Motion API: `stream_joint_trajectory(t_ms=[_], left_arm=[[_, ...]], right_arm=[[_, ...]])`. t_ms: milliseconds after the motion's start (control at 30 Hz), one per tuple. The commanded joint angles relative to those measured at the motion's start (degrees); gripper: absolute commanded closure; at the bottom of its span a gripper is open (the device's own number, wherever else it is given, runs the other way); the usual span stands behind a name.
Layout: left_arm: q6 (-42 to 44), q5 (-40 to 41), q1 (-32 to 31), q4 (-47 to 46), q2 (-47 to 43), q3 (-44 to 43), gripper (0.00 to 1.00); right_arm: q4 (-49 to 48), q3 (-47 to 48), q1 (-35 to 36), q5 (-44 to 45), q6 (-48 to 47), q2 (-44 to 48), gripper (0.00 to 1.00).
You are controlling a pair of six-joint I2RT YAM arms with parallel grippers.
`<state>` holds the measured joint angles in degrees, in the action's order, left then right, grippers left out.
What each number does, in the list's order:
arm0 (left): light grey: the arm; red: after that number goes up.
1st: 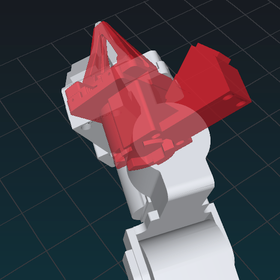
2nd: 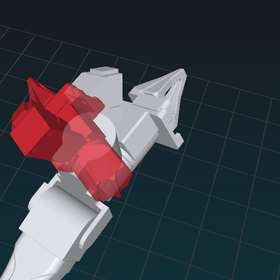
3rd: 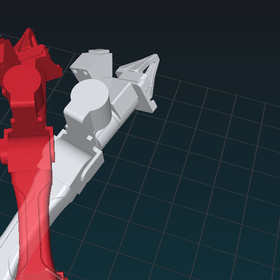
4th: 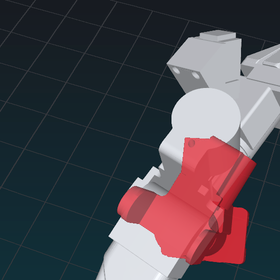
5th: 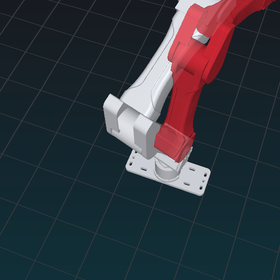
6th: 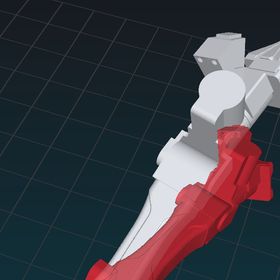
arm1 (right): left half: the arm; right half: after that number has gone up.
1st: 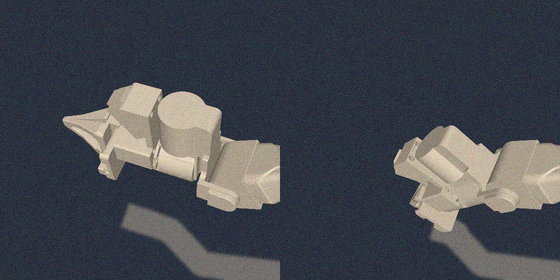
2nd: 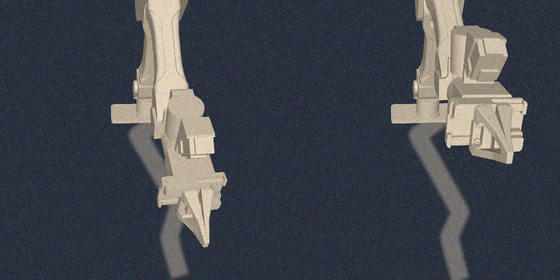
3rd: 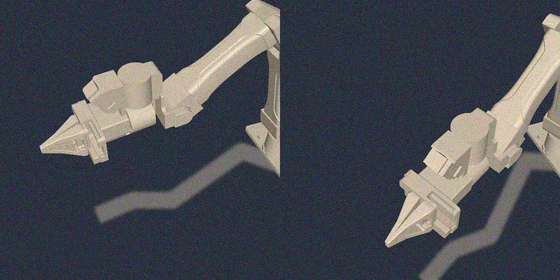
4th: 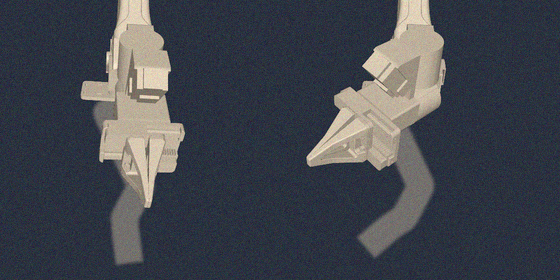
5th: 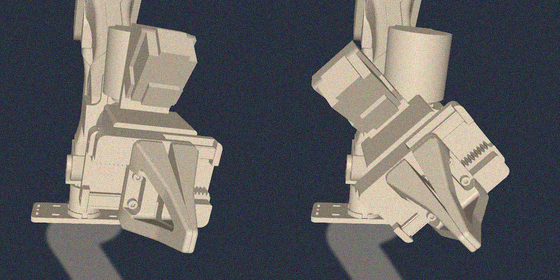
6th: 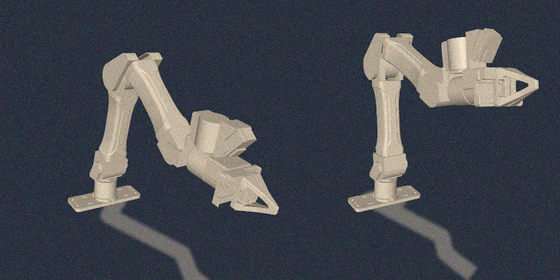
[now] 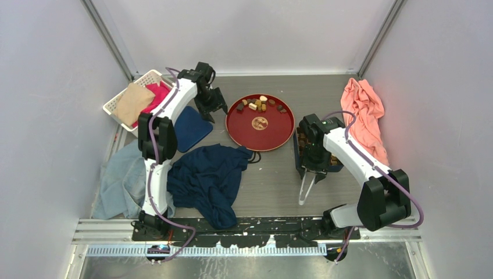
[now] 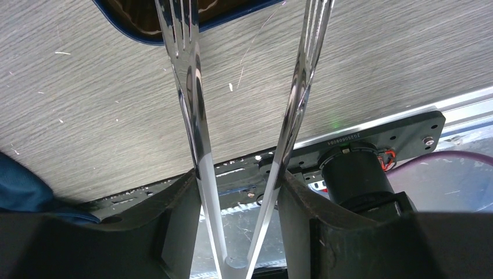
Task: Pack the chocolate
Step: Pick up the fake chocolate from the plate.
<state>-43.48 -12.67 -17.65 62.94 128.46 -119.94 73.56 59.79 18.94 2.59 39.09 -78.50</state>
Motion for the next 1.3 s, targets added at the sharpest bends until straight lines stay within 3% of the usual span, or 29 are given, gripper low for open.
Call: stream_joint_trajectory(t_ms=[0,400,833,1267], left_arm=[[-0.09,-0.56,-0.1,0.65,0.2,-3.17,0.35],[0.51,-0.22,0.07,1.13,0.1,-3.32,0.35],[1.36,0.4,0.42,3.49,0.83,-6.59,0.35],[3.17,1.08,1.04,5.24,-0.3,-5.27,0.35]], right_arm=[[0.09,1.43,-0.17,0.38,-0.88,1.05,0.46],[-0.35,10.96,-0.08,-0.98,-5.98,1.18,0.63],[1.94,41.98,0.44,-6.8,-16.4,-21.92,0.67],[3.73,58.47,1.46,-7.18,-15.9,-42.34,0.64]])
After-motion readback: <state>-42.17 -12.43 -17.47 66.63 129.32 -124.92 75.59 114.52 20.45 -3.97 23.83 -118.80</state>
